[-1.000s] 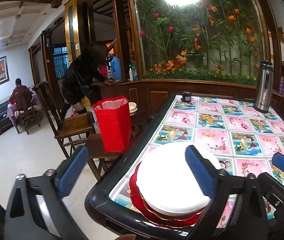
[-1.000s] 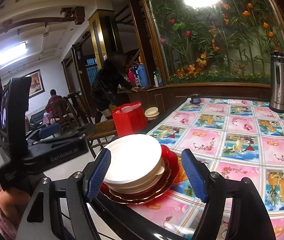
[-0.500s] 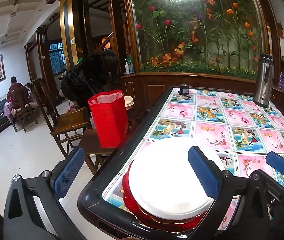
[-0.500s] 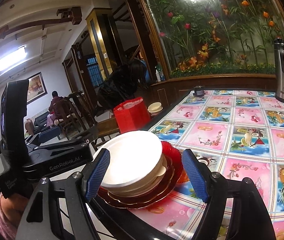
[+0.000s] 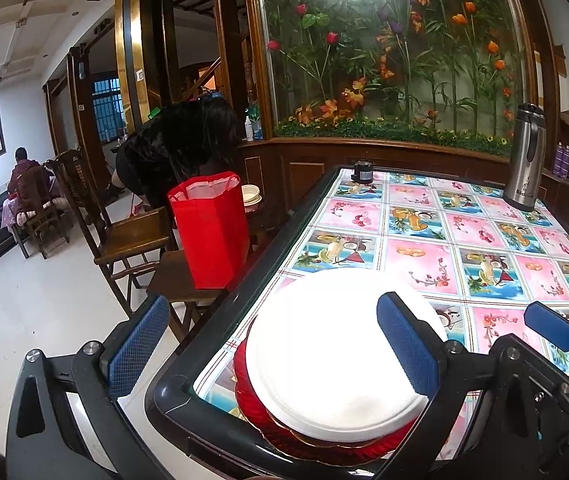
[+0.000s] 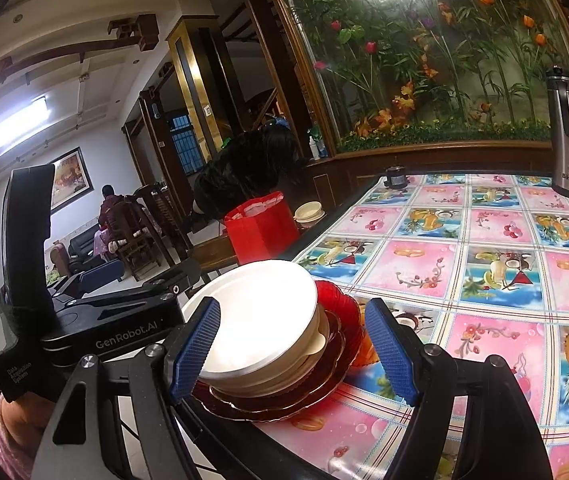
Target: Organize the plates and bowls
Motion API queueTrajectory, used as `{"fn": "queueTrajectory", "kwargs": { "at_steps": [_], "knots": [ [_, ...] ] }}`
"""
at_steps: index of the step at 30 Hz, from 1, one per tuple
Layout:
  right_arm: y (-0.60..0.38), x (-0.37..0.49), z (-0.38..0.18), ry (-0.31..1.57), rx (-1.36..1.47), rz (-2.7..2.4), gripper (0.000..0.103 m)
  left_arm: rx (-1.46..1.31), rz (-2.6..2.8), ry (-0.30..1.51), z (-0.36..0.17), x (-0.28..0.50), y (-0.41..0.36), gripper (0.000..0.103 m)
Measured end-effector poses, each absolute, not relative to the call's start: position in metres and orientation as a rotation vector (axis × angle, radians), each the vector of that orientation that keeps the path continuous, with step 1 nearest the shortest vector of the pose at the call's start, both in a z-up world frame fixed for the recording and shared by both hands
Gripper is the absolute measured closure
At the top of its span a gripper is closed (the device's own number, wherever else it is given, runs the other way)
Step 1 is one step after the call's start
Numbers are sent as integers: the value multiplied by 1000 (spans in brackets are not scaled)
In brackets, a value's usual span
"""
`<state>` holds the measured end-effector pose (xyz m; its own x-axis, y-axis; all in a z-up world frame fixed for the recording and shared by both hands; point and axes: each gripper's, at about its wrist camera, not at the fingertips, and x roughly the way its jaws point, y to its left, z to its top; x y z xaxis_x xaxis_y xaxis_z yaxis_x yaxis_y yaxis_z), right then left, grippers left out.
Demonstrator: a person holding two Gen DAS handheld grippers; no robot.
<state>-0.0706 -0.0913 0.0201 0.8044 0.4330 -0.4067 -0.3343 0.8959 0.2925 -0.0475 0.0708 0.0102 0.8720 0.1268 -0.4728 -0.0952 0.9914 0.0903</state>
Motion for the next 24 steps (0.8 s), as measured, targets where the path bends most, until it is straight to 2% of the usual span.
{"fn": "queueTrajectory", "kwargs": {
  "at_steps": [24],
  "knots": [
    [-79, -66, 17, 492, 193, 427, 27, 24, 82, 503, 5, -44, 76, 0]
  ]
}}
